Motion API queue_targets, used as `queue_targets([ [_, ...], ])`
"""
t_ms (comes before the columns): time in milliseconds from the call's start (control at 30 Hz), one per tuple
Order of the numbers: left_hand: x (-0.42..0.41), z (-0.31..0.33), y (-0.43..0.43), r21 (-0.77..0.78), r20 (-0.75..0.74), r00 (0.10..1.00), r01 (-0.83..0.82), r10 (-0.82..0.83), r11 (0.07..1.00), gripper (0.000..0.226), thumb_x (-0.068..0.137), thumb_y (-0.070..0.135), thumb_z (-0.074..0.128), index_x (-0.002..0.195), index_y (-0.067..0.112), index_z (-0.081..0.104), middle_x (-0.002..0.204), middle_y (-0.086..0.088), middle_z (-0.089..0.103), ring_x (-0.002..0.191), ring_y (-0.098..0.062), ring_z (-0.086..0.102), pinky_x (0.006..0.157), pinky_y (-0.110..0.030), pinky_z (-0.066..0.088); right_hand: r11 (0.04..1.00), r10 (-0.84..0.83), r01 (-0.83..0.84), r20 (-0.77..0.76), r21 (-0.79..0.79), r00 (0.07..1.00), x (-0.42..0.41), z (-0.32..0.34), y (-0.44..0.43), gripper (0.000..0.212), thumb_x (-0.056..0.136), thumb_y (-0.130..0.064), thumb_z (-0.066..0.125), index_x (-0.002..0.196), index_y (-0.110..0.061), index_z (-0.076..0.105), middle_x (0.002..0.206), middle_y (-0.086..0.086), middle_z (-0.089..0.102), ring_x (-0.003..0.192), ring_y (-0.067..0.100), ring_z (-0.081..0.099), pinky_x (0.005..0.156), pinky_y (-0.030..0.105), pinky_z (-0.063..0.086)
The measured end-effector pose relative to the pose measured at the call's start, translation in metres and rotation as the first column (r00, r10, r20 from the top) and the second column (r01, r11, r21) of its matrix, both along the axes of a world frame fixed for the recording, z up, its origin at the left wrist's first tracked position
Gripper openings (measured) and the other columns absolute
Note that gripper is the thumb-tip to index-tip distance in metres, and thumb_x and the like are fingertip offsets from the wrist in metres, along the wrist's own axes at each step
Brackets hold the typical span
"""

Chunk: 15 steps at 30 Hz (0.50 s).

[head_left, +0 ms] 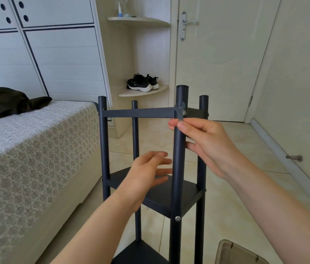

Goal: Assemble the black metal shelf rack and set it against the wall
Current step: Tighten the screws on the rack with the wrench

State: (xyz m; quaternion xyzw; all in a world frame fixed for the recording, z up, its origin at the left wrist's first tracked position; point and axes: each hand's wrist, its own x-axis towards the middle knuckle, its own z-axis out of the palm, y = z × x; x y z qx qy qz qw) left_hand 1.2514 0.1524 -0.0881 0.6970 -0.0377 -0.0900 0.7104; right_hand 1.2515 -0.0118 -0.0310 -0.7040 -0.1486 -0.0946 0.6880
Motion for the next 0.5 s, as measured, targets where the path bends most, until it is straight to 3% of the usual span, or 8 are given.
queue_targets([
  [167,-0.011,-0.006,-0.005,-0.053,0.001,0.984,0.179,-0.179,0.982,0.037,0.103,0.049,0.044,0.119,0.023,0.066,0.104,-0.002,0.076,0.097,-0.023,0.074,0.096,-0.043,0.055,1.0,0.028,-0.028,-0.029,0.011,0.999,0.004,0.002,0.006,0.02,0.097,-0.021,0.059,0.101,-0.026,0.078,0.114,-0.009,0.072,0.11,0.012,0.067,0.093,0.042,0.056],
  [333,-0.017,-0.014,-0.014,-0.008,0.143,0.987,0.079,-0.077,0.997,0.026,0.101,0.042,0.054,0.112,0.02,0.063,0.083,0.002,0.067,0.078,-0.015,0.064,0.093,-0.046,0.056,0.999,-0.039,0.039,0.0,0.031,0.999,0.002,0.001,0.016,0.018,0.096,-0.02,0.06,0.1,-0.026,0.077,0.106,-0.009,0.074,0.1,0.012,0.071,0.085,0.039,0.06],
  [500,-0.019,-0.013,-0.02,0.004,0.215,0.975,0.062,-0.062,0.998,0.032,0.101,0.044,0.051,0.109,0.014,0.06,0.079,0.0,0.061,0.074,-0.013,0.055,0.082,-0.035,0.051,0.992,-0.126,0.125,0.007,0.03,0.992,0.0,0.006,0.02,0.019,0.095,-0.02,0.062,0.092,-0.029,0.078,0.099,-0.008,0.075,0.097,0.014,0.071,0.086,0.043,0.059],
])
